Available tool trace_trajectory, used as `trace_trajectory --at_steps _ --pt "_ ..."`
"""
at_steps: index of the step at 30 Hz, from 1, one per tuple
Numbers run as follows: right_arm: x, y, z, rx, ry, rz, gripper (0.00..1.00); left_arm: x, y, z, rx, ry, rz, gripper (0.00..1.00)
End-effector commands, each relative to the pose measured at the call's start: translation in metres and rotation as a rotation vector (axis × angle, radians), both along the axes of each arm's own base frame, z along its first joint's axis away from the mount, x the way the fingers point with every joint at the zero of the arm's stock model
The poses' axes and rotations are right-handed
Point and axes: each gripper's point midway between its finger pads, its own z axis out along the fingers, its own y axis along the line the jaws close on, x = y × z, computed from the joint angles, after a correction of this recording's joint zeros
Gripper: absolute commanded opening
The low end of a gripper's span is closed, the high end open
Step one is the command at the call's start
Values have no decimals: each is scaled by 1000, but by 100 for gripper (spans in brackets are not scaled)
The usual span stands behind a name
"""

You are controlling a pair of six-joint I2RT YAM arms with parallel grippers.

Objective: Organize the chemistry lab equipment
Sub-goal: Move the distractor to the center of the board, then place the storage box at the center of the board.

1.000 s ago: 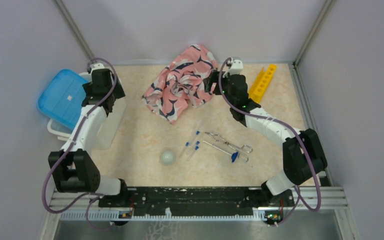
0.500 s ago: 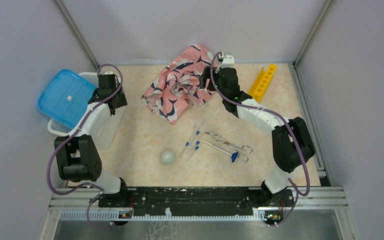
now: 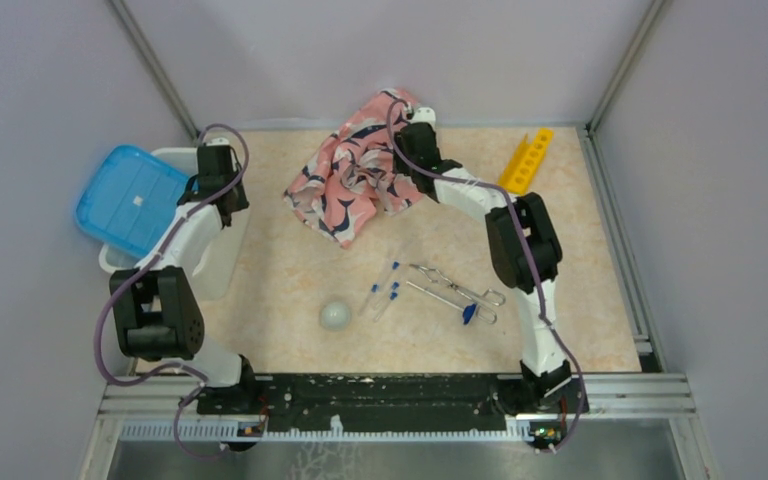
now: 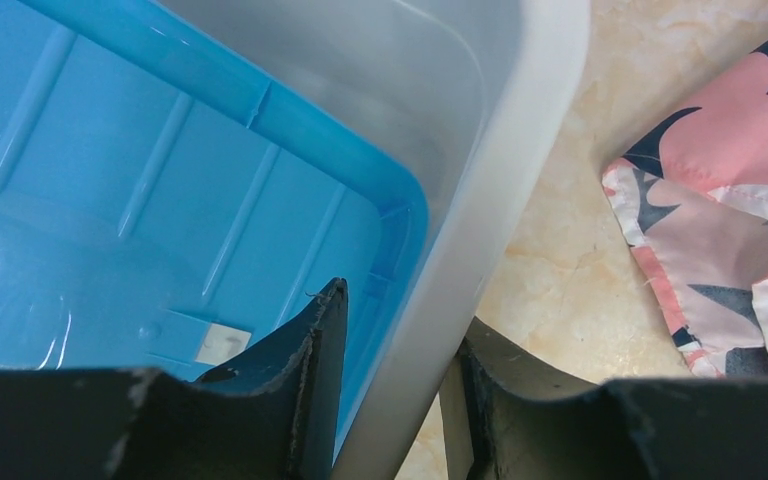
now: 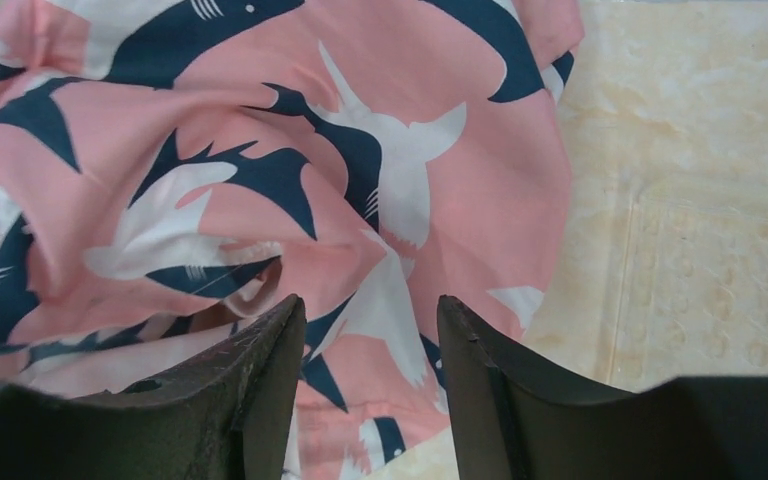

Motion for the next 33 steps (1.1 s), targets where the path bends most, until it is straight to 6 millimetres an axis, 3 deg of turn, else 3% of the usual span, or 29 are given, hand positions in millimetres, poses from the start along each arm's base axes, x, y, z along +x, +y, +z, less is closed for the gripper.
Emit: trace_trajectory --at_steps 1,4,10,15,23,27,33 --pt "21 4 -2 -61 5 -33 48 -10 -13 4 -1 2 -18 0" --pt "32 5 -8 -73 17 -43 41 -7 -27 21 46 -33 -62 0" --pt "47 11 -26 -128 80 -44 38 -4 -55 57 149 -100 -117 0" --pt "49 30 -49 -149 161 14 37 -6 -75 77 187 -137 -162 0" --pt "38 92 -58 -25 206 208 33 -17 -92 108 258 -203 -187 0" --pt "21 130 -62 61 239 346 31 -25 -101 126 266 -247 -200 0" --pt "-6 182 -54 207 257 500 30 -33 -132 147 307 -312 -283 0"
